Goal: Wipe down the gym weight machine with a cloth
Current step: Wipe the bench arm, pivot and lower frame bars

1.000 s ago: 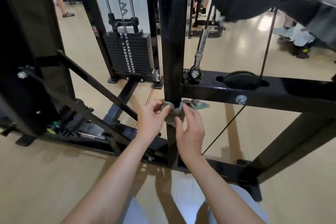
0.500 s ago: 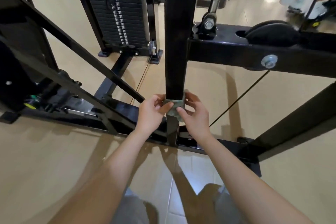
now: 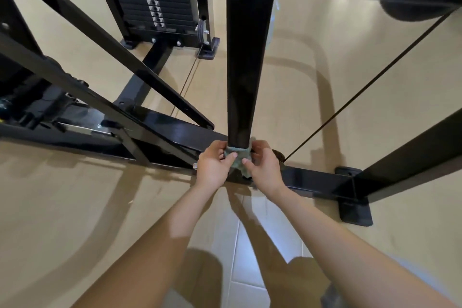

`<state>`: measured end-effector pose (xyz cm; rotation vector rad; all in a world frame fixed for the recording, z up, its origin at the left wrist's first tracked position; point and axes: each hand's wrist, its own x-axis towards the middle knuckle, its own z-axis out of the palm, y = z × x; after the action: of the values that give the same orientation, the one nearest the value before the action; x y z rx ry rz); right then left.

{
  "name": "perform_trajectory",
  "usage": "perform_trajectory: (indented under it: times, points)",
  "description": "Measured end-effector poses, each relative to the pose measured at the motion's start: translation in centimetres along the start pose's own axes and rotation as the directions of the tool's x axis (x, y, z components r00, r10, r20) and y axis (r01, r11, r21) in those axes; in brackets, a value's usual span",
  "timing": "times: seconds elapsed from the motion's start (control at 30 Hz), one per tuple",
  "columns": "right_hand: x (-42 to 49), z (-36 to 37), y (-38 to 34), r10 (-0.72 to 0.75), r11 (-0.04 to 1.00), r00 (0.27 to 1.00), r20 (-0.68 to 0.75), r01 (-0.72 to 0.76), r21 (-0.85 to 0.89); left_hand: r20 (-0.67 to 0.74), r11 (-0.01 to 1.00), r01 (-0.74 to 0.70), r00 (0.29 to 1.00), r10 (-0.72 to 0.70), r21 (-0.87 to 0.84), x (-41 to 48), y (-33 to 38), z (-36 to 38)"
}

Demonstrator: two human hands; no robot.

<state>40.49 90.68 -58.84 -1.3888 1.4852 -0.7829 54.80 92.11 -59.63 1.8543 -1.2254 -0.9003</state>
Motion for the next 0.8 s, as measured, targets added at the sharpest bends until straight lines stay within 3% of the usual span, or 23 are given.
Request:
perform_trajectory:
  times: [0.37,0.63,0.8]
  points:
    - [0.1,0.9,0.4,0.148,0.961,0.987,-0.069,-0.127,0.247,-0.089,0.999,0.033,0.995,-0.033,-0.011,-0.1,0.7,0.7]
    - [-0.3,-1.1,-4.0,-0.003,0.926,0.992,-0.130,0.052,0.375,-0.246,0.971,-0.131,0.966,0.079,-0.201,-2.0,5.2,-1.0]
    - [-0.3,-3.4,-6.8,-0.119,0.896,0.986,-0.113,0.156,0.416,-0.378,0.941,-0.254,0.912,0.156,-0.223,-2.9,8.3,-2.8]
